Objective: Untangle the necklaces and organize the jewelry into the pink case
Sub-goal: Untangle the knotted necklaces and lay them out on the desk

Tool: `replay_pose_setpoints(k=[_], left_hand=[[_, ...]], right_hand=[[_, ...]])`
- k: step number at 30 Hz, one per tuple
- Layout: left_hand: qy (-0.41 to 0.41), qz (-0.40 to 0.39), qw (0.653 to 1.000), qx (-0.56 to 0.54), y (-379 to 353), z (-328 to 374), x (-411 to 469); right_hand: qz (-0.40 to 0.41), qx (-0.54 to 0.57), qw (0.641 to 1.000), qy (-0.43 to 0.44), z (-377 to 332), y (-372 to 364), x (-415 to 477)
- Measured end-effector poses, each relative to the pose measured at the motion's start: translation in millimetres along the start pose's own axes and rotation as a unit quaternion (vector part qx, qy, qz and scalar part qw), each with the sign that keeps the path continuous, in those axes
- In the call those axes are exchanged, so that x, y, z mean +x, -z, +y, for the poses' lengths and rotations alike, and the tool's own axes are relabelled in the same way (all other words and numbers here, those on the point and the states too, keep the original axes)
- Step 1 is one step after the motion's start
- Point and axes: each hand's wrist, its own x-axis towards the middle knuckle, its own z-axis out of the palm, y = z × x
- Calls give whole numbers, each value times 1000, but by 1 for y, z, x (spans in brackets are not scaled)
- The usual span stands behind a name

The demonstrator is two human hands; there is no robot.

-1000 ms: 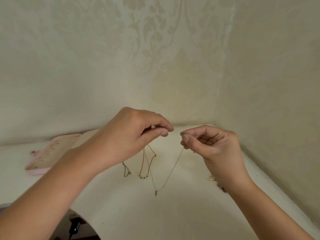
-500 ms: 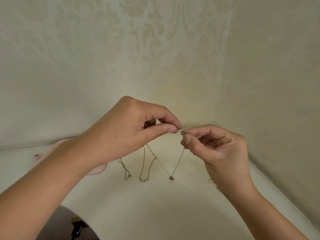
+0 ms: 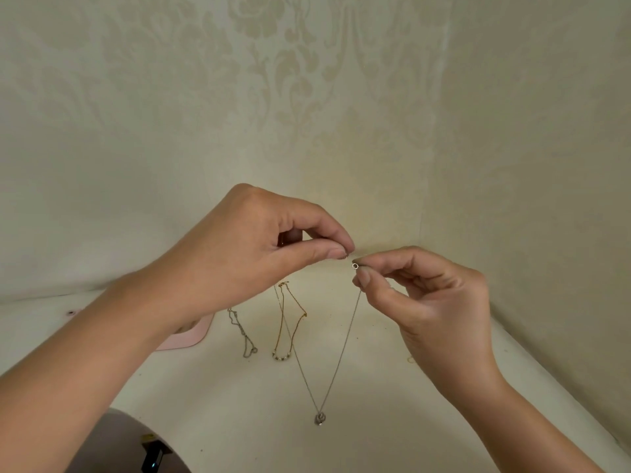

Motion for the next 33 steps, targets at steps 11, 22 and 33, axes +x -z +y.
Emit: replay_pose_setpoints(k=[11,22,33], left_hand=[[29,5,999,-31,-8,0,-8],[59,-27,990,-125,-6,-5,1],[81,-27,985,-153,-9,-3,5]], right_hand=[[46,-137,979,143,6,1,-1],[50,53,995,-70,-6,-4,1],[51,41,997,-44,-13,-6,-4]])
